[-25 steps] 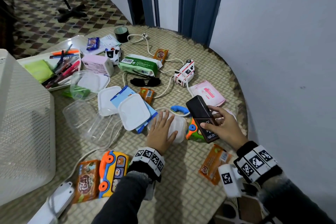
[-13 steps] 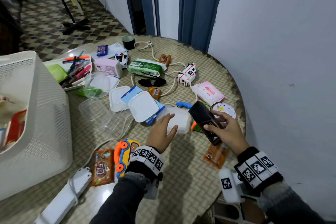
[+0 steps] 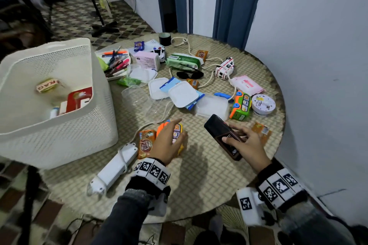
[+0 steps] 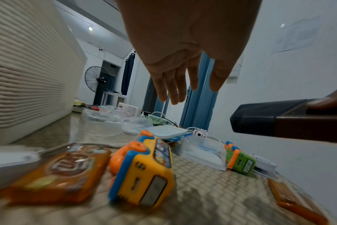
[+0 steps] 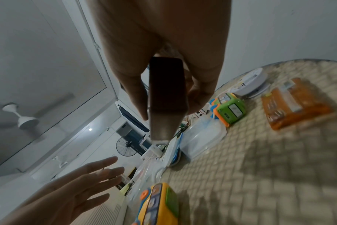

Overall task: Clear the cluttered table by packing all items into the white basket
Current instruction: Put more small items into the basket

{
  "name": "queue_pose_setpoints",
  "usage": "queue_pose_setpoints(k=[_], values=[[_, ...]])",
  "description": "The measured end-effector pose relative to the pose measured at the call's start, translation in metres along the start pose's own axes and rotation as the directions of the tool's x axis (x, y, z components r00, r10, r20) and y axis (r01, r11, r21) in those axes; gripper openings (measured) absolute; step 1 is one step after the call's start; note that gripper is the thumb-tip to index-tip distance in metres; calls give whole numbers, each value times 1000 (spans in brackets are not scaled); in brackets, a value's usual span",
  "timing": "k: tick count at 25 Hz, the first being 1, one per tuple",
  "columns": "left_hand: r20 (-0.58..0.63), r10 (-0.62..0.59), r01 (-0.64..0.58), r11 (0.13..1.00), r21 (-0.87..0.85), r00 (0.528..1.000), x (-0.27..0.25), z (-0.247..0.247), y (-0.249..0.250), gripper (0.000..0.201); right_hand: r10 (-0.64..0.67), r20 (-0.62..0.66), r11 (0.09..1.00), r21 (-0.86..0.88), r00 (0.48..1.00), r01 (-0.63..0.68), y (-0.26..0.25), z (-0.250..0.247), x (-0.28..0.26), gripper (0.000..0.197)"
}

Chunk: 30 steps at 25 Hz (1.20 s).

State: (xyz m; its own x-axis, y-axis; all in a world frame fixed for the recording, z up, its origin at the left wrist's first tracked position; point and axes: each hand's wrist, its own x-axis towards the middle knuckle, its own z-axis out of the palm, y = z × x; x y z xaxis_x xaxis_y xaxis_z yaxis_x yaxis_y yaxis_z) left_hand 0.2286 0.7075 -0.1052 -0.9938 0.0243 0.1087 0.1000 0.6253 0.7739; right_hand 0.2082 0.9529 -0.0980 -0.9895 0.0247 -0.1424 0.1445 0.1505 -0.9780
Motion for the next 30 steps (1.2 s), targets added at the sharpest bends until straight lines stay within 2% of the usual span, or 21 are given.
queue_pose_setpoints(k=[3, 9, 12, 16, 22, 30], values=[[-39, 7, -6, 1000, 28, 999, -47, -18, -17, 48, 32, 23, 999, -16, 999, -31, 13, 25, -40, 43], [-145, -94, 90, 995, -35, 985, -145, -70, -43, 44, 61, 117, 998, -1, 991, -61, 19, 90, -109, 41], [-252, -163, 168, 986, -2, 954, -190, -106, -55, 38, 19, 208, 1000, 2, 978, -20, 5, 129, -133, 41], [-404, -180, 195, 981, -4, 897, -234, -162, -76, 35, -31, 317, 999, 1, 948, 32, -21, 190, -154, 40], [-569, -166, 165, 985, -54, 805, -253, -254, -98, 31, -124, 415, 992, 56, 901, 110, -68, 279, -169, 38], [-617, -93, 122, 993, 5, 781, -240, -354, -148, 30, -205, 428, 974, 177, 880, 141, -127, 378, -165, 35]])
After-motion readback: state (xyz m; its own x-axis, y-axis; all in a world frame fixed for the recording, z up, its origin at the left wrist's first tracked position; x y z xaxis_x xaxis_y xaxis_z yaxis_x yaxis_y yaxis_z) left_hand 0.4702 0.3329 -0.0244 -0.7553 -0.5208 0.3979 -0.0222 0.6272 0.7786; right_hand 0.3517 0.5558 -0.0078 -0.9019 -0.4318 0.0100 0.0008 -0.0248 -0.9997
